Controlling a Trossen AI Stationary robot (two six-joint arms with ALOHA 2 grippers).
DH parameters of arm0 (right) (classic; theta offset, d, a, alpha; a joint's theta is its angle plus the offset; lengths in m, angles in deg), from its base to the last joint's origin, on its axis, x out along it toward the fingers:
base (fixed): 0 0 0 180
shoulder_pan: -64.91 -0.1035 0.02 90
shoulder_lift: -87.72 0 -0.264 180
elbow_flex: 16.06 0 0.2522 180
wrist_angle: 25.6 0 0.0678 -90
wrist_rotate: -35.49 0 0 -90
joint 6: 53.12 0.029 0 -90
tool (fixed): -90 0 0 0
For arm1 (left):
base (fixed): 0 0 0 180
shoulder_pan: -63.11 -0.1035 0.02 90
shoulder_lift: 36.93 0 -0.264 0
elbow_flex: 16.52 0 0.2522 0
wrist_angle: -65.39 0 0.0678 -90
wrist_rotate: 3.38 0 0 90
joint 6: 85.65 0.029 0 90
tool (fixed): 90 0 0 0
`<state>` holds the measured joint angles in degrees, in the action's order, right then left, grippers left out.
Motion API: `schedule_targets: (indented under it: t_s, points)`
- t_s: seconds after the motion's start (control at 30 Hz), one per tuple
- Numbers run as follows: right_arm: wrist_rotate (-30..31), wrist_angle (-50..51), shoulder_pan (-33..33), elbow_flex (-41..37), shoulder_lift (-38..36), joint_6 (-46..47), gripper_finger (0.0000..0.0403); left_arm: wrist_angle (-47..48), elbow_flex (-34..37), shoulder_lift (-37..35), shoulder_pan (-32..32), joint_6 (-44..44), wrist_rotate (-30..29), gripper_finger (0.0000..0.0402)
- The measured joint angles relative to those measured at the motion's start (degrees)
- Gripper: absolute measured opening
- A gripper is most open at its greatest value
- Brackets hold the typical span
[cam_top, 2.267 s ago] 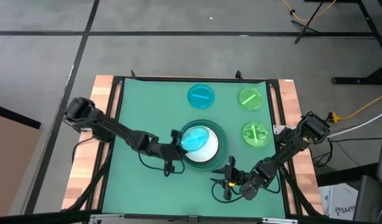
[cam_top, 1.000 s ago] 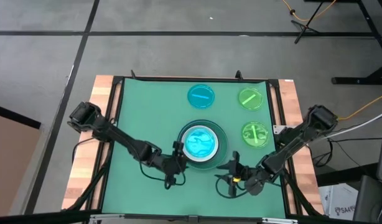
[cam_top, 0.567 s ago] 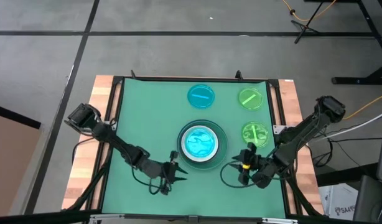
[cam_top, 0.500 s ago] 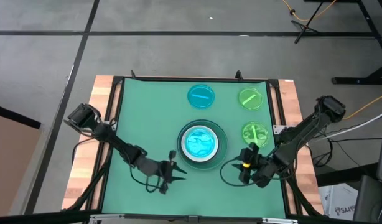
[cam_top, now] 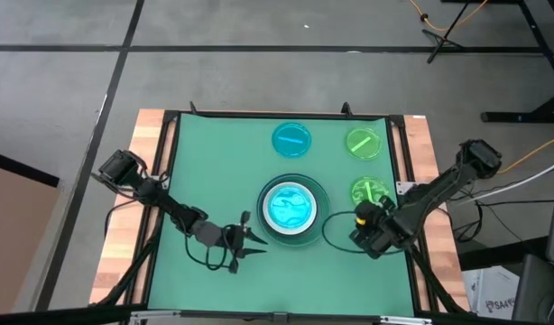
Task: Stack plastic plates
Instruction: Stack the bottom green transparent plate on top of the green transparent plate
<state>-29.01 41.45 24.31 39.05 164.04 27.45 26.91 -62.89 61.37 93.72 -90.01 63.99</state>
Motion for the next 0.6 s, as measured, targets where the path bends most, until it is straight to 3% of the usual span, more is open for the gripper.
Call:
schedule_targets:
  t_s: [0.3,0.6]
  points:
    - [0.4,-4.5,6.4,-6.4,3.3,-5.9,0.0147,0.6,0.0,0.0,0.5,0.2,-0.2,0.0097]
    - [4.3,-7.6,7.3,-6.5,3.7,-10.9,0.0147,0.7,0.0,0.0,0.4,0.0,-0.3,0.0097]
